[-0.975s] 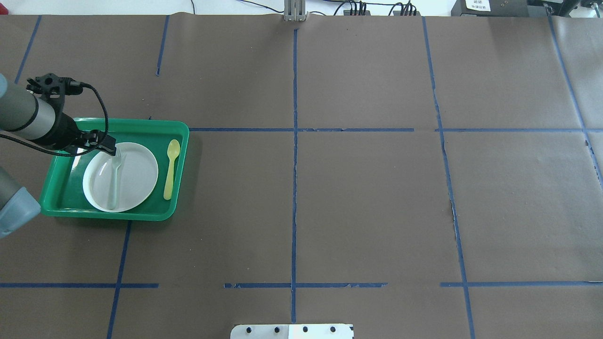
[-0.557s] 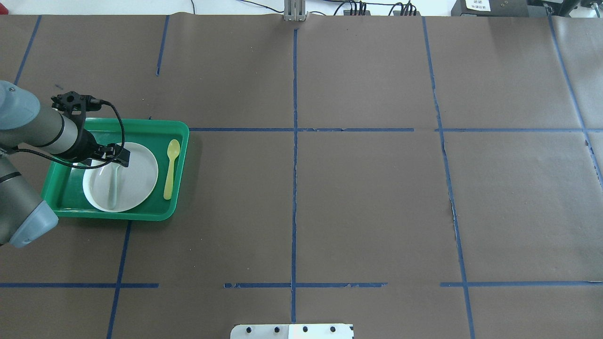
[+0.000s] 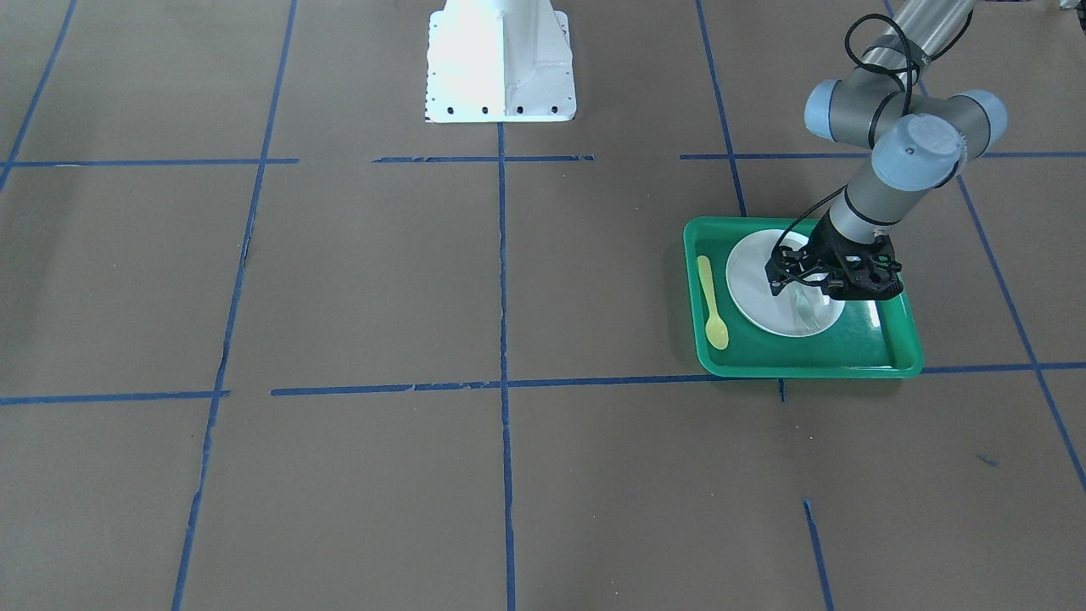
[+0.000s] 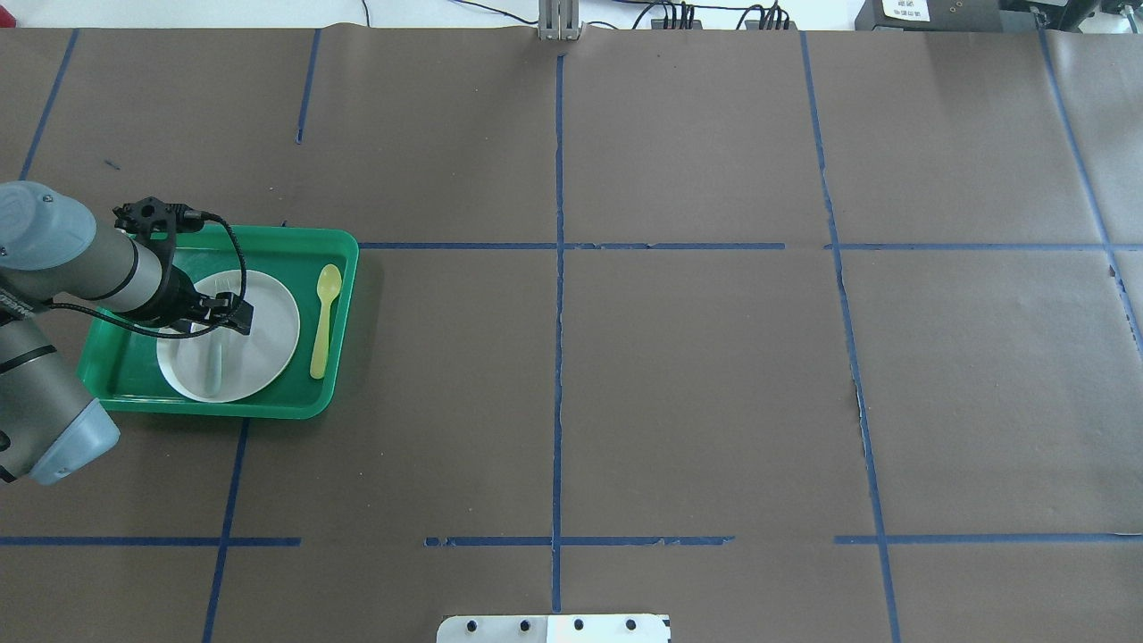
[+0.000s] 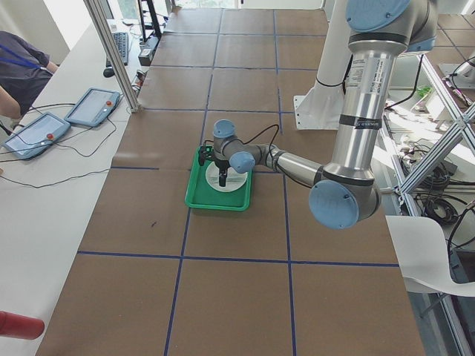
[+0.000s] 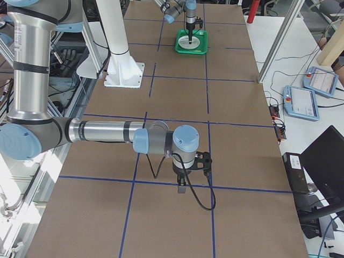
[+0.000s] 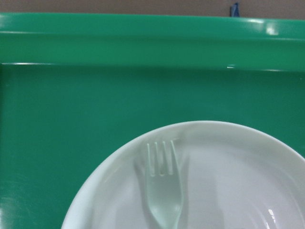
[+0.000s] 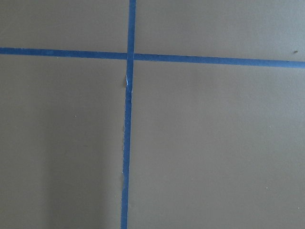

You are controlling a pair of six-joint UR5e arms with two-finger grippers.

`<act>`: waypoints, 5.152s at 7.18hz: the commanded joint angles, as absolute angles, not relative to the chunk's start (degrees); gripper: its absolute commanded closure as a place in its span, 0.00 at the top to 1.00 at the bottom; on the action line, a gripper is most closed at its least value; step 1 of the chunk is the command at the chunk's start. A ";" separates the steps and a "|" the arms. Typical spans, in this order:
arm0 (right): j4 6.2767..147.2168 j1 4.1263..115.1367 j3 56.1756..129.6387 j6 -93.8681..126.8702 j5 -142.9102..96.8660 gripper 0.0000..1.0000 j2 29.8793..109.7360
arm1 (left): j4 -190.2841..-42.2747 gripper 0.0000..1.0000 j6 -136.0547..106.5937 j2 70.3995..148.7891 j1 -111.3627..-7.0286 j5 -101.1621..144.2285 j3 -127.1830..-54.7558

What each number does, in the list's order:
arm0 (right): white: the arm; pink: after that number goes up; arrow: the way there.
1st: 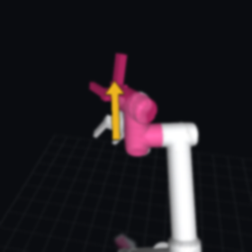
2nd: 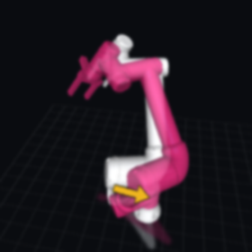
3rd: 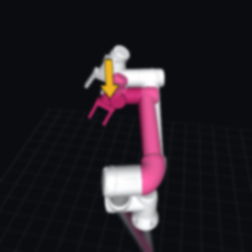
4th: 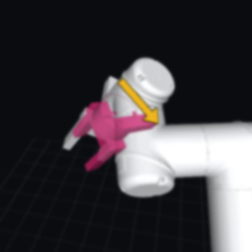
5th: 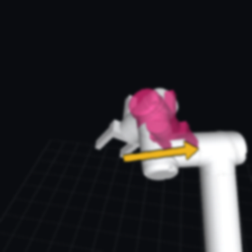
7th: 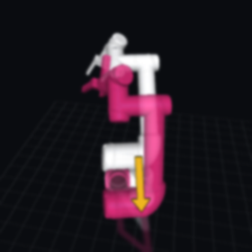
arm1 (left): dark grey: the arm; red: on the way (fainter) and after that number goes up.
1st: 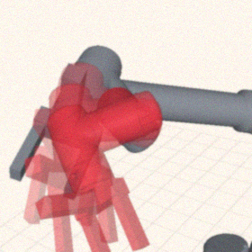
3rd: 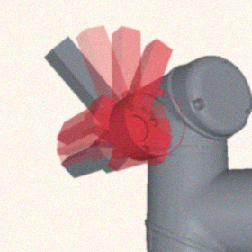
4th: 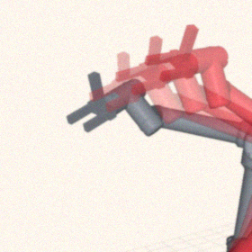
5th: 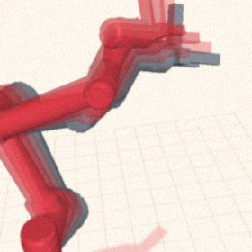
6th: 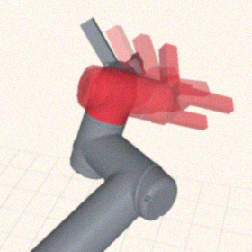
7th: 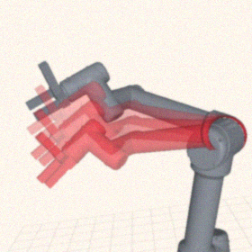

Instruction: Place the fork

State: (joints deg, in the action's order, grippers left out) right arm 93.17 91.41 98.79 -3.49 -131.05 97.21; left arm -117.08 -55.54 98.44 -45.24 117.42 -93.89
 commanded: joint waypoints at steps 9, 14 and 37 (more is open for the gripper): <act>93.16 91.41 98.79 -3.43 -131.04 1.00 97.21 | -115.41 0.00 -54.94 97.13 -46.22 117.77 -99.90; 93.16 91.41 98.79 -3.43 -131.04 1.00 97.21 | -113.99 0.00 -42.56 93.16 -50.44 117.60 -98.72; 93.16 91.41 98.79 -3.52 -131.04 1.00 97.21 | -83.85 1.00 12.22 86.14 -90.79 137.90 -94.75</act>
State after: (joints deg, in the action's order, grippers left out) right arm 93.16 91.41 98.79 -3.48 -131.04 97.21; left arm -83.49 12.13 87.44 -90.51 137.66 -94.92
